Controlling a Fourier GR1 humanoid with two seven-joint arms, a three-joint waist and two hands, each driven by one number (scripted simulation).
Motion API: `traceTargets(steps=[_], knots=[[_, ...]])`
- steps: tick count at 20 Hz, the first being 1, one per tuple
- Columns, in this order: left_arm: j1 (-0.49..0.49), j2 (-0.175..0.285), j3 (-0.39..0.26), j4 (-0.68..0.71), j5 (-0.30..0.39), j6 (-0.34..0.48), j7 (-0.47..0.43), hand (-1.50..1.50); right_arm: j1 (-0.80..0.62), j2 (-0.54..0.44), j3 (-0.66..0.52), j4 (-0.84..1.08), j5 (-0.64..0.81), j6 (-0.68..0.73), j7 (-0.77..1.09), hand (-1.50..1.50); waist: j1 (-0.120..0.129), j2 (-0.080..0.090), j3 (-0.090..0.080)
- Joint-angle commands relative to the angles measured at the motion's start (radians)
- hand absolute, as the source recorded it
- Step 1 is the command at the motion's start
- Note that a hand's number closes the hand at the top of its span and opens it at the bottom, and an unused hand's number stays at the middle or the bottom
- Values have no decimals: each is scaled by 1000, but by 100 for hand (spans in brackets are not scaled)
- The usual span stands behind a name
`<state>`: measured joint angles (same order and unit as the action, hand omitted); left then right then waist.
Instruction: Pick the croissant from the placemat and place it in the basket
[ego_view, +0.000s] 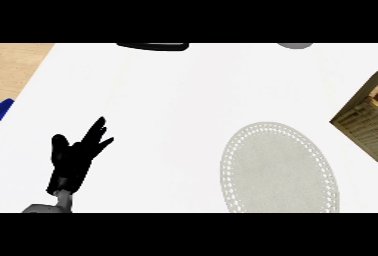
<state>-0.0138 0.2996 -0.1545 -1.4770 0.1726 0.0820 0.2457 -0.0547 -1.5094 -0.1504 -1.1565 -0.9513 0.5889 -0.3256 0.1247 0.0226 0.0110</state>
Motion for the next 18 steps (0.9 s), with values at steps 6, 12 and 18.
traceTargets(steps=[6, 12, 18], knots=[[72, 1, -21, 57, 0, -23, 38, 0, -125, 61, 118, 92, 341, -181, -109, 150, 11, 12, -7], [34, 7, -10, 57, -8, -19, 54, 0, -249, 122, 146, 241, 461, -125, -245, -150, -12, 8, -7], [40, -11, -10, 82, -14, -13, 29, 0, -410, 160, 132, 395, 443, -40, -202, -150, -13, 11, -8]])
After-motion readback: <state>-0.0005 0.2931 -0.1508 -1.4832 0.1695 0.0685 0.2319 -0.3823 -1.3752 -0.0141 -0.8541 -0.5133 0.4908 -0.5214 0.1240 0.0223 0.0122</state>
